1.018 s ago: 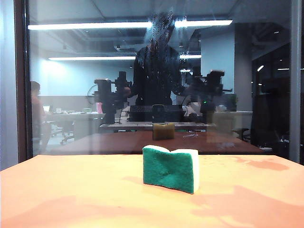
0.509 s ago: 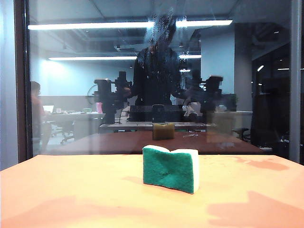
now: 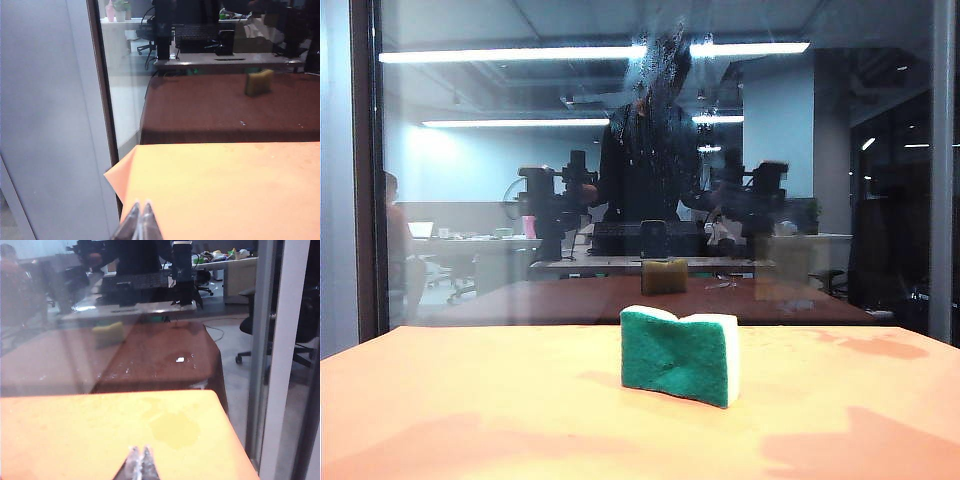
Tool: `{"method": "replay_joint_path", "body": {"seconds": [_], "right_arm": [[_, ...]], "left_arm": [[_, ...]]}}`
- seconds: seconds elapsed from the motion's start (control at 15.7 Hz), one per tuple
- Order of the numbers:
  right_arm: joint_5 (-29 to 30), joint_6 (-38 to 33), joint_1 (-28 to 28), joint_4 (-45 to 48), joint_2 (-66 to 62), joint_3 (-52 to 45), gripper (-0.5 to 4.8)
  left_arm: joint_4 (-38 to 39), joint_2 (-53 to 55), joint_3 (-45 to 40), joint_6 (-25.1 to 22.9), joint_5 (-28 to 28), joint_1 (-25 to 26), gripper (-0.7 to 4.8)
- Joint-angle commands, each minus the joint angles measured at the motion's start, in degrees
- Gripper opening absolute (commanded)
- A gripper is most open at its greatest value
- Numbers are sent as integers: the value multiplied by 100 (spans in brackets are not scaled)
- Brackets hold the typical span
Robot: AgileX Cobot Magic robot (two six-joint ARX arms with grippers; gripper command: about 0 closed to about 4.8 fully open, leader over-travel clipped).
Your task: Pick up the sponge from the table, wipe the water off the glass, and finally place the sponge back on the table.
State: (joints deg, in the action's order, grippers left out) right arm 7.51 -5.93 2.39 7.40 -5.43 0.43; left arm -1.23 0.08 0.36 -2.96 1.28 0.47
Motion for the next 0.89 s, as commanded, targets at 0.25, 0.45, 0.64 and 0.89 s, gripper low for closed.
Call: {"method": "replay_joint_path", "body": {"seconds": [0.25, 0.45, 0.64, 0.89], "right_arm": [[9, 39, -4, -26, 188, 24, -6], [9, 39, -2, -35, 186, 22, -5], [9, 39, -2, -35, 186, 24, -6], [9, 39, -2, -33, 186, 22, -6]], "left_arm": [[-55, 7, 11, 17, -7, 0, -6], [-57, 7, 11, 17, -4, 0, -6], [-57, 7, 11, 17, -4, -2, -6], [-57, 7, 11, 17, -4, -2, -6]]}}
